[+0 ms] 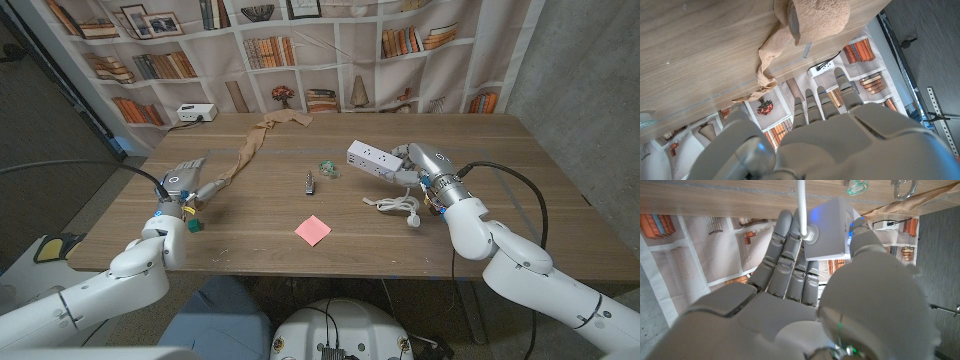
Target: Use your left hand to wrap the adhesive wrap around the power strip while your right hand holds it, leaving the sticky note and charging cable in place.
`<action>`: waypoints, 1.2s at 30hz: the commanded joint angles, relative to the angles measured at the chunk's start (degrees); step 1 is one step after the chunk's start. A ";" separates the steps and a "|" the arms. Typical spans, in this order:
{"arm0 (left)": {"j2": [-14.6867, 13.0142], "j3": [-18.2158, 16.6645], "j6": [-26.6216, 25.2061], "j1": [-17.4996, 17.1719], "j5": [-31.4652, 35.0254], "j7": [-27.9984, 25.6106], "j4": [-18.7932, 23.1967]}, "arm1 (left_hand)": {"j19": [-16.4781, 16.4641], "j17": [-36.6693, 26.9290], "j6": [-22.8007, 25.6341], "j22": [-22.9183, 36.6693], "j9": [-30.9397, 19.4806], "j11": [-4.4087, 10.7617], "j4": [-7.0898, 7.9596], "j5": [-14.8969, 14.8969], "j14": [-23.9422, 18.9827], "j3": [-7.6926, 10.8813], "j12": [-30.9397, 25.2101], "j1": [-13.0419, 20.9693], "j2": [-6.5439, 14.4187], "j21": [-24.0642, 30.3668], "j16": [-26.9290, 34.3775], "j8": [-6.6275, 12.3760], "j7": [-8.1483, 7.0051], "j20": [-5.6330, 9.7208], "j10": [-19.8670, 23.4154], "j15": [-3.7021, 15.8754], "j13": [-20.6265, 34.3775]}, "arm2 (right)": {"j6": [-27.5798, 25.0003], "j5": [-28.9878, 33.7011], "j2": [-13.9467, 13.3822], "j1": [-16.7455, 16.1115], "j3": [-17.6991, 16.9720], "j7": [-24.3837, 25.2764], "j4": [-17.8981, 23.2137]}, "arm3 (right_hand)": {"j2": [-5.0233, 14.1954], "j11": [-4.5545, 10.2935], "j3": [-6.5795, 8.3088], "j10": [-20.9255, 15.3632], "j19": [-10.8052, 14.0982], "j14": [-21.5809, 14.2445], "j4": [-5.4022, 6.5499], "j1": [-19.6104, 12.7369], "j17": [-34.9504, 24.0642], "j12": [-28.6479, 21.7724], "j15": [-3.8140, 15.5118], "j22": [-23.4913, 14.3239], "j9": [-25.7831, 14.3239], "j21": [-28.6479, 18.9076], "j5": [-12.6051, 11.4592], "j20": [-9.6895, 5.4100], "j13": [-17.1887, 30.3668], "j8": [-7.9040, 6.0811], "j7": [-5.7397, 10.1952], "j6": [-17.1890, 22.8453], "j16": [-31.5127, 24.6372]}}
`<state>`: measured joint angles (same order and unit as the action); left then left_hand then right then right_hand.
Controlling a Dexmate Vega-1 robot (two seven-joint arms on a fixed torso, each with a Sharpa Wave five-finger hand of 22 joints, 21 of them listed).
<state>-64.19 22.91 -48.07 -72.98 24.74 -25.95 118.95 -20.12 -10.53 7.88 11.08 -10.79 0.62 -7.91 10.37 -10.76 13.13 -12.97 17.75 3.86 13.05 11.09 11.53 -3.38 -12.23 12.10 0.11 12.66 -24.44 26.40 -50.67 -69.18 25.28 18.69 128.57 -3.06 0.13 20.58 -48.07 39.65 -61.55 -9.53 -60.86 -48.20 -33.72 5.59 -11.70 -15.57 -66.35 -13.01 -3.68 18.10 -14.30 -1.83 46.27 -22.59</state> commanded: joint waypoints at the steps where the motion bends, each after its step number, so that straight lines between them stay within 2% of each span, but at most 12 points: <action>1: -0.84 3.39 -3.14 2.03 1.47 2.45 0.44 | -1.21 -0.24 -0.14 0.34 -0.22 -0.41 -0.43 0.04 -0.48 0.34 -0.29 0.95 0.00 0.73 0.37 0.05 0.16 -0.08 0.18 -0.11 0.25 | -0.42 0.35 0.22 0.35 0.58 -0.25 0.07 | 9.04 6.37 2.43 -6.95 -0.44 -4.96 0.31 -8.48 -0.28 -1.80 7.72 -0.04 -0.29 -0.37 -0.25 -3.58 5.06 -0.20 4.00 4.49 0.22; 12: -1.21 6.93 -6.24 4.47 3.01 5.21 0.68 | -2.63 -0.25 -0.30 0.45 -0.22 -0.83 -0.51 -0.01 -0.68 0.38 -0.28 1.13 -0.23 1.25 0.39 -0.03 0.48 -0.14 -0.02 -0.65 0.36 | -0.50 0.08 0.18 0.48 0.61 -0.36 -0.26 | 9.01 6.44 2.51 -6.96 -0.63 -5.06 0.28 -8.47 -0.43 -1.75 7.72 0.15 -0.33 -0.83 -0.23 -3.61 5.11 -0.12 4.02 4.43 0.44; 18: -2.61 8.93 -7.89 5.59 4.68 7.30 1.52 | -5.21 -0.18 -0.27 0.59 -0.24 -0.70 -1.65 0.28 -0.93 2.18 -0.36 4.32 1.07 2.18 0.35 0.11 0.52 -0.09 -0.07 -0.64 0.49 | -0.34 -0.15 0.39 0.76 0.83 -0.35 -0.67 | 8.99 6.38 2.55 -7.01 -0.66 -5.14 0.27 -8.46 -0.47 -1.69 7.73 0.25 -0.35 -1.11 -0.23 -3.61 5.04 -0.15 3.97 4.59 0.57; 21: -3.25 10.61 -9.34 6.73 6.20 9.32 1.87 | -7.55 -0.08 -0.51 0.52 -0.31 -0.25 -2.86 0.78 -0.82 4.55 -0.14 9.82 1.34 2.81 0.12 0.28 0.24 -0.12 -0.95 -0.35 0.63 | -0.28 -0.23 0.44 0.90 0.95 -0.38 -0.87 | 9.03 6.30 2.56 -7.12 -0.77 -5.22 0.30 -8.42 -0.46 -1.63 7.71 0.31 -0.36 -1.25 -0.22 -3.65 4.92 -0.12 3.97 4.58 0.66; 27: -3.75 14.09 -11.70 9.07 9.97 12.69 1.98 | -10.46 -0.01 0.17 0.37 -0.48 0.19 -3.14 1.03 -0.04 7.71 0.23 18.11 0.89 3.50 -0.17 0.73 -0.35 -0.11 -2.67 -0.10 0.78 | -0.30 -0.38 0.51 1.25 1.15 -0.54 -1.15 | 8.99 6.33 2.60 -7.18 -0.81 -5.28 0.28 -8.40 -0.54 -1.60 7.72 0.40 -0.38 -1.51 -0.21 -3.65 4.90 -0.12 3.95 4.65 0.78; 29: -3.67 15.19 -12.55 9.70 11.39 13.59 1.90 | -10.99 0.00 0.41 0.35 -0.53 0.13 -3.16 1.06 0.18 8.29 0.28 19.74 0.77 3.63 -0.23 0.83 -0.46 -0.09 -2.99 0.05 0.81 | -0.38 -0.39 0.56 1.34 1.22 -0.55 -1.19 | 8.98 6.32 2.61 -7.17 -0.85 -5.32 0.28 -8.39 -0.51 -1.60 7.74 0.43 -0.38 -1.60 -0.21 -3.68 4.93 -0.10 3.97 4.63 0.85; 31: -3.62 16.37 -13.63 10.47 12.87 14.97 1.83 | -13.93 0.00 0.48 0.57 -0.66 0.58 -3.04 1.09 -0.74 9.55 0.27 24.06 -0.06 4.79 0.13 0.79 -0.78 0.06 -3.59 0.80 0.88 | -0.37 -0.48 0.61 1.41 1.26 -0.55 -1.27 | 8.97 6.38 2.62 -7.18 -0.85 -5.33 0.27 -8.39 -0.51 -1.57 7.74 0.45 -0.39 -1.67 -0.20 -3.68 4.90 -0.10 3.93 4.66 0.89; 36: -3.32 18.17 -15.65 11.36 15.54 16.95 1.76 | -16.45 -0.11 0.11 0.71 -0.75 0.68 -2.71 1.00 -1.87 9.76 0.29 25.97 -0.77 5.87 0.51 0.55 -0.85 0.18 -4.05 1.18 0.94 | -0.59 -0.45 0.77 1.78 1.67 -0.77 -1.50 | 8.93 6.29 2.64 -7.25 -0.89 -5.45 0.24 -8.41 -0.54 -1.58 7.75 0.52 -0.40 -1.87 -0.20 -3.69 4.93 -0.10 3.88 4.72 0.98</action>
<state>-67.40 36.50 -59.32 -64.31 34.33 -14.04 120.68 -35.32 -10.42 7.98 11.60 -11.35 1.03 -10.75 11.25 -11.96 22.29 -12.71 42.73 3.29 18.39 11.09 11.91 -3.91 -12.12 8.36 1.13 13.47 -24.87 26.12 -50.18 -68.03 26.39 18.19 127.58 -2.96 -0.09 20.58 -48.28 38.94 -61.76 -9.53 -60.75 -48.51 -33.72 5.52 -11.18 -15.85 -67.86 -12.75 -3.79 18.10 -14.21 -1.83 46.28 -21.74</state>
